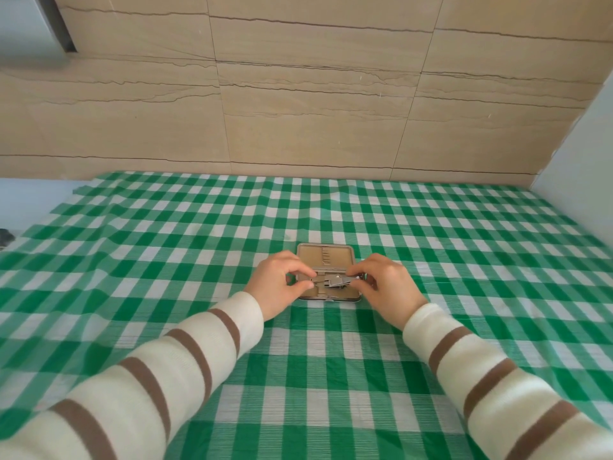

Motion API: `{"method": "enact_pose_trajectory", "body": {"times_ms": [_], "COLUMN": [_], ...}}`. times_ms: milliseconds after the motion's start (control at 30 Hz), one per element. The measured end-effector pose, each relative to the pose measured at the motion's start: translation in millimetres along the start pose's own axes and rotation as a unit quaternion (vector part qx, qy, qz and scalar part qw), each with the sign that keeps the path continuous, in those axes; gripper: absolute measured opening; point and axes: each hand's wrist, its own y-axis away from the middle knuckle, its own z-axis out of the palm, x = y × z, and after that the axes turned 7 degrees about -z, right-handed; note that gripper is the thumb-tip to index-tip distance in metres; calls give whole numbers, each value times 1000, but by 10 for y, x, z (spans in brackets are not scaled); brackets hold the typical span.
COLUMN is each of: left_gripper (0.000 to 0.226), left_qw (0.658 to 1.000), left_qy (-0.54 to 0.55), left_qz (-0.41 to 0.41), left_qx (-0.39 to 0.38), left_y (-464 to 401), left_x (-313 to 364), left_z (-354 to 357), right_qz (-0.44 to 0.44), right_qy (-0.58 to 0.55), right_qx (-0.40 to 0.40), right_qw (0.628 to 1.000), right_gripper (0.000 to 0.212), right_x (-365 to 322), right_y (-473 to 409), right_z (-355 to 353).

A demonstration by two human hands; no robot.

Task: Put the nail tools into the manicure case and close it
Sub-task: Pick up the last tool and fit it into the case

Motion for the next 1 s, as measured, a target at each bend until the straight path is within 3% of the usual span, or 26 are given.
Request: {"method": "enact_pose_trajectory", "body": {"times_ms": [433,1000], "left_gripper": [25,15], "left_qw": [999,999], "left_qy": [-21,-13], "left_qz": [-5,-4], "left_qx": [-38,-35], "left_y": [19,14], "left_x": [-73,-104], "left_z": [34,51], "right_qz": [-2,9], "right_qy": [3,-6], "right_qx": [-14,-15], "right_qw": [1000,1000], "right_gripper": [12,11], "right_x": [0,-38], "right_y": [3,-18], "right_z": [91,97]}}
